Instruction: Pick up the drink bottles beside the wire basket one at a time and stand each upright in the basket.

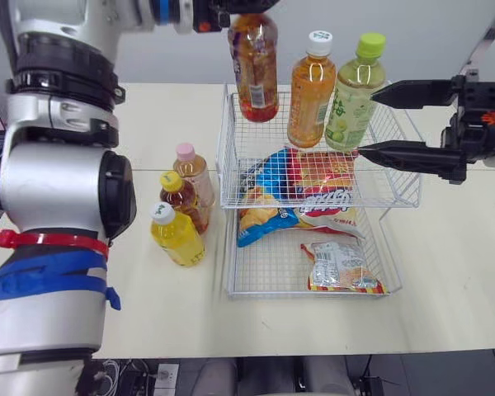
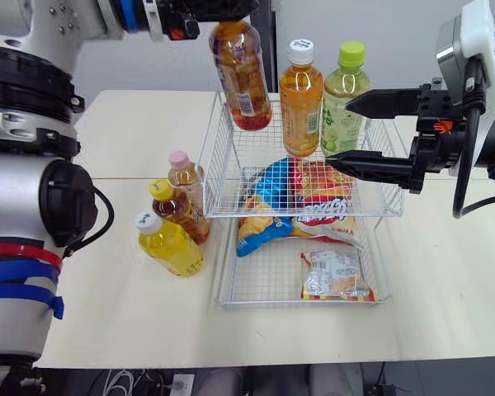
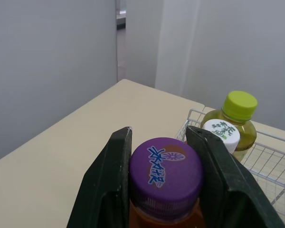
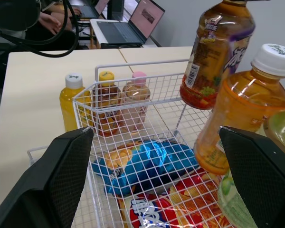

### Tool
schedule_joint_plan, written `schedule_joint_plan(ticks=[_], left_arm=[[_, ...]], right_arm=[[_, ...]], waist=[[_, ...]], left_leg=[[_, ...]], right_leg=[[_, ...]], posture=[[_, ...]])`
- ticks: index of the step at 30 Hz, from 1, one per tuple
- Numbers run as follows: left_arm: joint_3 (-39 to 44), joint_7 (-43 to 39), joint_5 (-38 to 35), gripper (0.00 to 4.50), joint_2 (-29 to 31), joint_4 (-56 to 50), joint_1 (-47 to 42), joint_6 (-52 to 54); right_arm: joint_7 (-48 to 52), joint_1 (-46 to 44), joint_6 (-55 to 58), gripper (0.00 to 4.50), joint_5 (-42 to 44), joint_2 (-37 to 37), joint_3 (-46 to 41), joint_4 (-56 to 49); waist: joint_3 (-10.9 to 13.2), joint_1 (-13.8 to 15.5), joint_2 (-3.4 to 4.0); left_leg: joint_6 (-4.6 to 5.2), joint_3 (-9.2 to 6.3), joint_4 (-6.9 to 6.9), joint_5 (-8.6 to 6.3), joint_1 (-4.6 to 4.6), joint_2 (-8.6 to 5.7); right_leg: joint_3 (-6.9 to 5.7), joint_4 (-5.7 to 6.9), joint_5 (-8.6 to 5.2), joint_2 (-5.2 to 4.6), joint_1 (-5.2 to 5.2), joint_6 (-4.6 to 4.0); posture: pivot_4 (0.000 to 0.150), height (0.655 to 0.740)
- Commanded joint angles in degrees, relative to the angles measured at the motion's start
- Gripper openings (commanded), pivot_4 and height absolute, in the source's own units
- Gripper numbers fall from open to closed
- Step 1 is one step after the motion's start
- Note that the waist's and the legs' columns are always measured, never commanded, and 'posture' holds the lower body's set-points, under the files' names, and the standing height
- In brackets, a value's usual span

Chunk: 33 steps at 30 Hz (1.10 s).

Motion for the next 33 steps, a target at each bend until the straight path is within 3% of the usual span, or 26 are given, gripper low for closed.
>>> schedule_joint_plan(ticks=[1, 14, 23, 33], left_arm=[[1.6, 0.4, 0.5, 1.38, -1.1, -1.8, -0.1, -3.0], [2.0, 0.4, 2.3, 1.38, -5.0, -0.5, 2.2, -5.2], [2.3, -1.0, 2.9, 4.40, -3.5, -0.6, -0.1, -5.2], [5.2, -1.8, 0.8, 4.46, 1.8, -8.6, -0.9, -1.0]], right_arm=[[-1.4, -0.1, -0.9, 4.50, -0.3, -1.8, -3.9, -0.5], [-3.2, 0.7, -1.4, 4.50, 0.0, -2.3, -5.7, -0.7], [-3.6, 1.1, -1.6, 4.50, 0.3, -2.2, -6.3, -0.9], [-3.9, 2.0, -4.2, 4.50, -1.1, -2.4, -7.3, -0.2]], waist=[[0.0, 0.1, 0.00], [0.0, 0.3, -0.01], [0.0, 0.3, -0.01], [0.0, 0.1, 0.00]], left_leg=[[0.00, 0.01, 0.01, 0.00, 0.00, 0.00], [0.01, 0.06, 0.02, -0.01, -0.01, 0.00], [0.01, 0.07, 0.03, 0.00, 0.00, 0.00], [0.01, 0.06, 0.03, 0.00, 0.00, 0.01]], right_leg=[[0.01, 0.00, 0.00, 0.00, 0.00, 0.00], [0.04, 0.02, 0.00, -0.01, -0.01, 0.01], [0.05, 0.04, 0.01, -0.01, -0.01, 0.01], [0.05, 0.04, 0.01, 0.00, -0.01, 0.01]], posture=[[0.150, 0.7400], [0.150, 0.7400], [0.150, 0.7400], [0.150, 0.7400]])
